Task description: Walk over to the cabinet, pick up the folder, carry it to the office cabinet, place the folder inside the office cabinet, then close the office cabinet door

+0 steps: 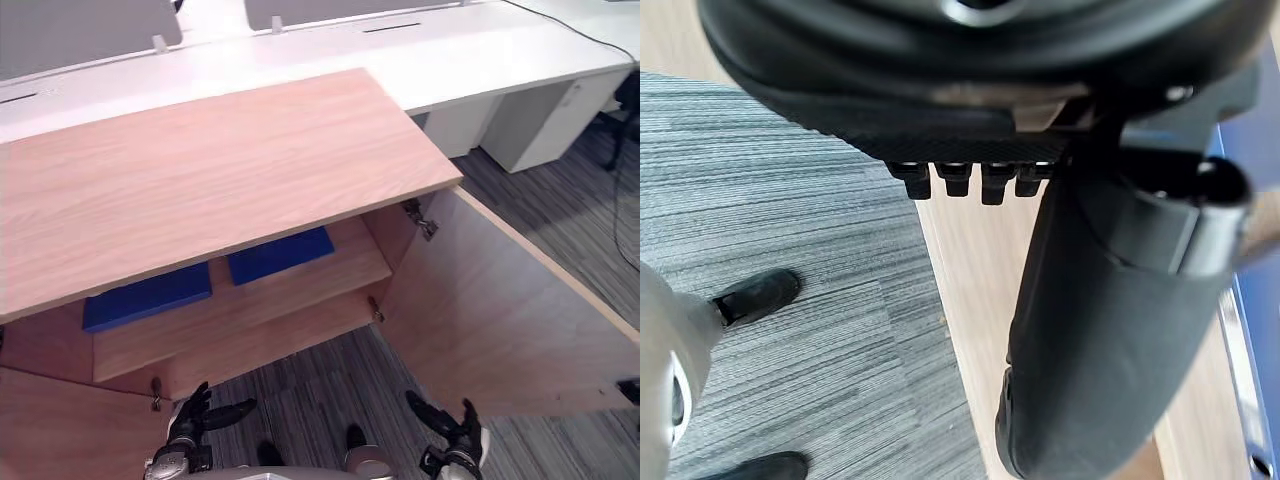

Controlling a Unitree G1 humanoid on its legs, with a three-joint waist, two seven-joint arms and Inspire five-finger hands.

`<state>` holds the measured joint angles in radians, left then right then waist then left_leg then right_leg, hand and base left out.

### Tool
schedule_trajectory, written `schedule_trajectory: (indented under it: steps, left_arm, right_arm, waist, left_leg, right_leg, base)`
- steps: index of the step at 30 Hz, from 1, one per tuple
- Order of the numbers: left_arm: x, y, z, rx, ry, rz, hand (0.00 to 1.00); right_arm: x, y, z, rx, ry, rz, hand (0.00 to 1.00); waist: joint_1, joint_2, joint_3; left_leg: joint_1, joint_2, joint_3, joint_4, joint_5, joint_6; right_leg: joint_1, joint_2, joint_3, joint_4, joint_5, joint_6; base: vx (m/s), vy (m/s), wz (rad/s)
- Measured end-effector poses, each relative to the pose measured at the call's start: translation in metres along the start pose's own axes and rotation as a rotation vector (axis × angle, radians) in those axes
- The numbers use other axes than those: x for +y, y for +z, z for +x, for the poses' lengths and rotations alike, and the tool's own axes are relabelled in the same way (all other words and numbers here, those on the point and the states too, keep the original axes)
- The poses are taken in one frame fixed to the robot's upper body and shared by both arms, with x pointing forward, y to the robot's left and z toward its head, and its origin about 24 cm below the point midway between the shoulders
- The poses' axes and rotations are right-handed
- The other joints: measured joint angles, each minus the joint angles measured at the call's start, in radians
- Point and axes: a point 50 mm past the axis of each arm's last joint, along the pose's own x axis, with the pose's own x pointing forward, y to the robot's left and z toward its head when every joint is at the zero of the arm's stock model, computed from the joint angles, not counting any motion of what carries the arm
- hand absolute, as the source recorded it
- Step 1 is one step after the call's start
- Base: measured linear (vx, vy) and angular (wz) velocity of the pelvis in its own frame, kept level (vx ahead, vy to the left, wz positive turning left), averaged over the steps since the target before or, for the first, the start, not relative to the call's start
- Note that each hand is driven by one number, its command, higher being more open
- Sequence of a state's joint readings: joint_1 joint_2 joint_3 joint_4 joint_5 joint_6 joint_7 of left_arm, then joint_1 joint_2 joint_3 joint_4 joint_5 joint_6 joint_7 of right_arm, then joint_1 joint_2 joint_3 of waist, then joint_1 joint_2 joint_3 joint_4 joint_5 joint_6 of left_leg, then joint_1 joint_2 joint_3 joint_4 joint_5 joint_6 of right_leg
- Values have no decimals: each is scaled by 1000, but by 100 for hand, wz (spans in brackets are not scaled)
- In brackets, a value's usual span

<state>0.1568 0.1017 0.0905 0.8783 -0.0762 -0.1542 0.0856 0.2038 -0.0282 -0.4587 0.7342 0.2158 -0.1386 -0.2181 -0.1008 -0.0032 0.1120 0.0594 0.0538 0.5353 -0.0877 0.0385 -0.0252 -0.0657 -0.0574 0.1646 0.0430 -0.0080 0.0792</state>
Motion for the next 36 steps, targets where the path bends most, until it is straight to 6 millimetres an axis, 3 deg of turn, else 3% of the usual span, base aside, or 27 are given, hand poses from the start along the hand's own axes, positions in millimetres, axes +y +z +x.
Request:
schedule_trajectory:
  steps: [5,8,10,11,14,15,16,18,21,29,32,35,36]
  left_arm:
    - [4,-16,-7,44,8,4,100]
    - [4,-25,-10,75,-8,33,100]
    - [4,-24,-10,69,-28,62,100]
    - [4,-24,-10,67,-36,76,100]
    - [2,-23,-10,60,-72,109,100]
    - [2,-22,-10,57,-79,118,100]
    - [1,-21,-9,47,-89,127,100]
    - [-1,-17,-8,28,-97,127,100]
    - [-6,-5,-5,-22,-122,134,100]
    - [-27,19,-2,-136,-196,179,100]
    - [-27,14,-2,-119,-196,203,100]
    - [-30,12,-3,-109,-193,223,100]
    - [-30,11,-3,-107,-190,234,100]
  right_arm:
    - [-11,39,9,-135,-65,51,100]
    - [-13,78,16,-259,-69,52,100]
    - [-13,119,22,-381,-57,41,100]
    - [-12,130,23,-411,-53,35,100]
    - [-6,189,25,-574,1,-39,100]
    - [-4,199,24,-602,15,-63,100]
    - [4,223,22,-662,53,-123,100]
    - [16,245,20,-716,93,-176,100]
    - [16,264,19,-752,90,-230,100]
    - [15,253,12,-773,117,-322,100]
    - [16,231,-4,-804,151,-313,100]
    - [22,194,-27,-804,206,-273,100]
    - [25,169,-37,-770,242,-297,100]
  waist:
    - [-15,0,0]
    - [-27,8,6]
    - [-33,21,20]
    - [-37,26,23]
    - [-51,63,53]
    - [-52,71,58]
    - [-52,92,71]
    - [-52,118,90]
    - [-58,148,121]
    - [-86,153,126]
    - [-102,149,128]
    - [-120,132,138]
    - [-125,118,138]
  left_leg:
    - [18,-8,95,0,-24,-11]
    - [18,-20,131,0,-38,-12]
    - [12,-26,166,9,-51,-11]
    - [7,-27,170,16,-56,-8]
    - [-31,-32,201,64,-86,0]
    - [-39,-31,203,74,-87,4]
    - [-58,-29,200,98,-102,16]
    - [-74,-27,191,111,-113,16]
    - [-90,-22,157,135,-132,15]
    - [-113,-20,107,159,-139,13]
    - [-115,-16,91,161,-137,15]
    - [-111,-7,92,164,-137,15]
    - [-96,0,94,165,-138,15]
  right_leg:
    - [-26,9,104,-18,26,0]
    - [-44,9,155,-29,41,3]
    - [-64,7,190,-32,48,3]
    - [-69,5,195,-32,49,4]
    - [-105,-3,227,-36,63,26]
    - [-111,-5,233,-39,69,33]
    - [-127,-6,248,-47,80,42]
    - [-138,-7,252,-53,91,50]
    - [-148,-6,252,-52,94,56]
    - [-153,-18,230,-53,95,57]
    - [-151,-16,218,-59,97,54]
    - [-138,-8,221,-69,107,51]
    - [-126,1,227,-69,109,50]
  base:
    - [-75,-4,-66]
    - [-47,-4,-50]
    - [-27,-7,-48]
    - [5,-19,-32]
    - [40,-26,-28]
    - [81,-52,-37]
    - [85,-71,-34]
    - [85,-85,-29]
    - [53,-108,-11]
    - [-23,-74,8]
    - [-32,-59,8]
    - [-3,-60,-7]
    - [1,-53,-13]
